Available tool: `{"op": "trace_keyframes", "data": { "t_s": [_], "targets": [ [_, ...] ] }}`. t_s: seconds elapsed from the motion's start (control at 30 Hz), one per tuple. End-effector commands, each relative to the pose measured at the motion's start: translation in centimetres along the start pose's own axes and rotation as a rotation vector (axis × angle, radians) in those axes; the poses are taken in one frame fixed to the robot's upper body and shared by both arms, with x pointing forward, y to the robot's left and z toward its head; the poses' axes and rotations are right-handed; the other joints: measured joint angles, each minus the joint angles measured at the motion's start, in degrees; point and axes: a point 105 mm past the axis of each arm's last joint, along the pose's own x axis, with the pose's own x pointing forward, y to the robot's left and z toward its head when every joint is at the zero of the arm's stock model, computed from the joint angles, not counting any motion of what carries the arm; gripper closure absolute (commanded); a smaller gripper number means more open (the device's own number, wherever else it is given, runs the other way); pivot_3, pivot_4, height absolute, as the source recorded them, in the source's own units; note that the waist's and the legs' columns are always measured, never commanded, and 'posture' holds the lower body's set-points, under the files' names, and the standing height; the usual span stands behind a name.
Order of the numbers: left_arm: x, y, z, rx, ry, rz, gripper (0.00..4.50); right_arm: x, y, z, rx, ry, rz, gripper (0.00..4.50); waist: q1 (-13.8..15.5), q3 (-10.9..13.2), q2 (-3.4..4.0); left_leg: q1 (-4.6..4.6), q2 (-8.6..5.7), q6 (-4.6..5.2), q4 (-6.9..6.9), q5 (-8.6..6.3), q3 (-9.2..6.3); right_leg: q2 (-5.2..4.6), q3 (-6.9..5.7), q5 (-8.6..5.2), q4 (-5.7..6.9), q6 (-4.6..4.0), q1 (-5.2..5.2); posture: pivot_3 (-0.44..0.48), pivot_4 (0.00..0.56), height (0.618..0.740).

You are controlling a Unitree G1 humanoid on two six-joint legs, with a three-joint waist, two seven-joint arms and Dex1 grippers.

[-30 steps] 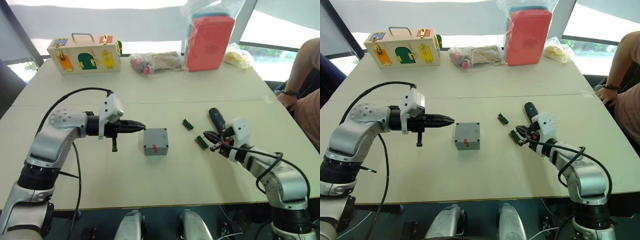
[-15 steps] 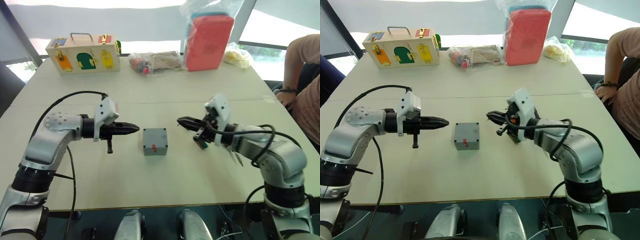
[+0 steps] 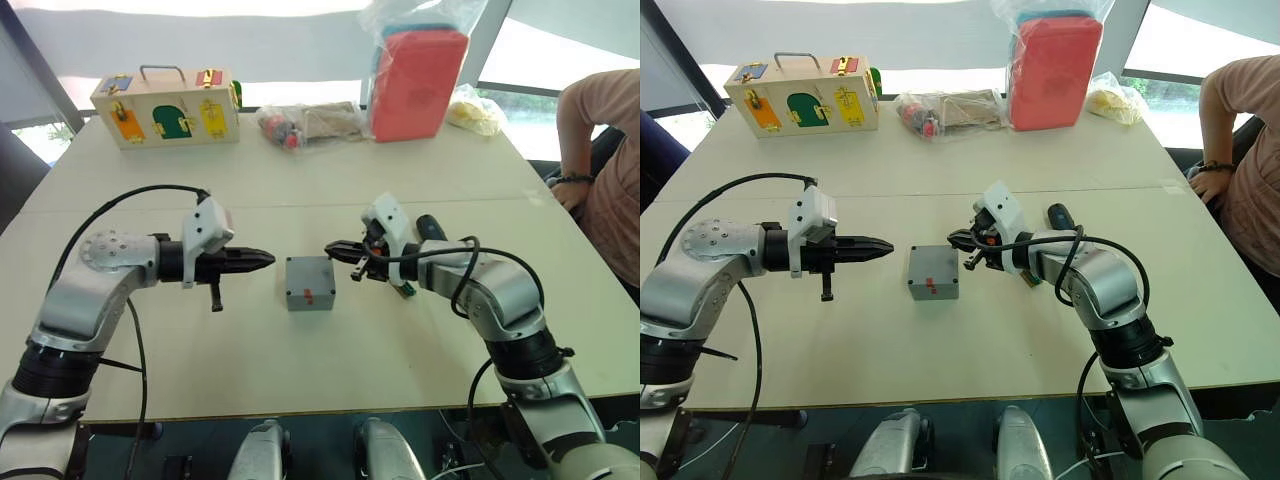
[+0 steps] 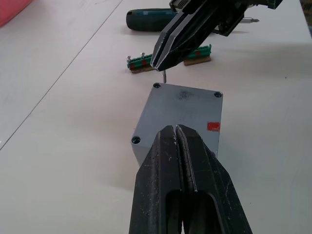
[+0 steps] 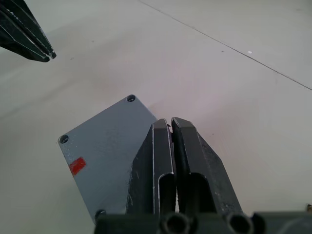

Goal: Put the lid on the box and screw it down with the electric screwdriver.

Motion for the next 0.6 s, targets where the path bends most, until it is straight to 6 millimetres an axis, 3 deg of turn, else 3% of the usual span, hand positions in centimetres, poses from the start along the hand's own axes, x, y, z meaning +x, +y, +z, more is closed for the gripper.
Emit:
{"op": "trace_keyframes", "data": {
  "t_s": [0.03, 0.6],
  "targets": [
    [-0.67, -0.06, 0.83, 0.032, -0.016, 0.017, 4.5, 0.27, 0.02, 1.11, -0.047, -0.036, 0.008, 4.44, 0.0, 0.0, 0.0, 0.0, 0.0, 0.0, 0.0, 0.0, 0.01, 0.0, 0.01, 0.0, 0.0, 0.0, 0.0, 0.0, 0.15, 0.73],
    [-0.61, -0.43, 0.94, 0.029, -0.018, 0.014, 4.5, 0.46, -0.64, 0.19, -0.068, -0.01, -0.003, 4.44, 0.0, 0.0, 0.0, 0.0, -0.01, 0.0, 0.0, 0.0, 0.02, -0.01, 0.01, 0.0, 0.0, 0.0, -0.01, 0.0, 0.15, 0.73]
  ]
}}
